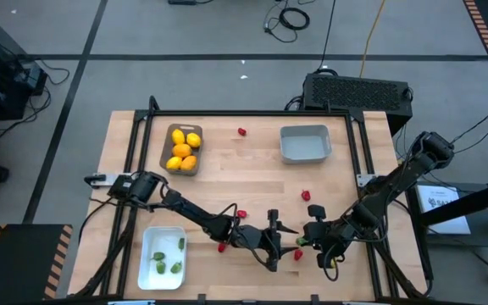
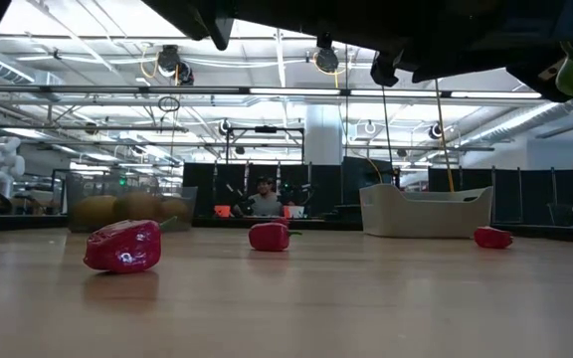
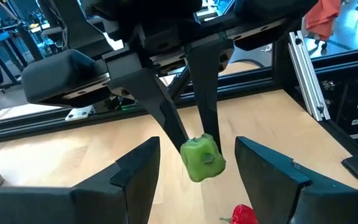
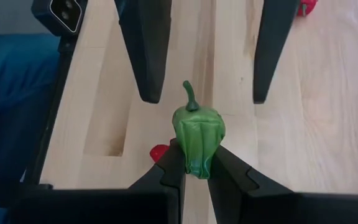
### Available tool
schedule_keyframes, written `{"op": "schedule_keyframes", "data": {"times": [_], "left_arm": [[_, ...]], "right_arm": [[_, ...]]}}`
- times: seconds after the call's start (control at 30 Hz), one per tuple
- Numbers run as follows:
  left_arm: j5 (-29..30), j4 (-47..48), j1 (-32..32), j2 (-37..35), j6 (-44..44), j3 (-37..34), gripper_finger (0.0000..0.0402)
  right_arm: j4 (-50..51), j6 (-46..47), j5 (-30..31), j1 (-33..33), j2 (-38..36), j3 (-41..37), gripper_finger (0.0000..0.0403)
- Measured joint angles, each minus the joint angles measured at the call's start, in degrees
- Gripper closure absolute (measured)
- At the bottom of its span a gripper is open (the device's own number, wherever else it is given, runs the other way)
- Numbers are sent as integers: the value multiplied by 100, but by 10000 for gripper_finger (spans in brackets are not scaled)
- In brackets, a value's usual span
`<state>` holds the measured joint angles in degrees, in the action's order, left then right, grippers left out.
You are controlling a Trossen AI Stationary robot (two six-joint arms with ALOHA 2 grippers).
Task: Sort produce into baskets
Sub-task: Put the green bell pepper into the white bin
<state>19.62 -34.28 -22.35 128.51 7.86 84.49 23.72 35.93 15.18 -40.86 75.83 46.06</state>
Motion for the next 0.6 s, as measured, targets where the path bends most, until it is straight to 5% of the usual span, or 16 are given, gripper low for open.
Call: {"op": "schedule_keyframes", "data": {"times": [0.23, 0.6], "left_arm": [[0, 2, 0, 0, 0, 0, 197], [0, 24, 0, 0, -2, 0, 327]], "right_arm": [[-123, -114, 2, 1, 0, 0, 360], [-120, -161, 8, 2, 0, 0, 360]]}}
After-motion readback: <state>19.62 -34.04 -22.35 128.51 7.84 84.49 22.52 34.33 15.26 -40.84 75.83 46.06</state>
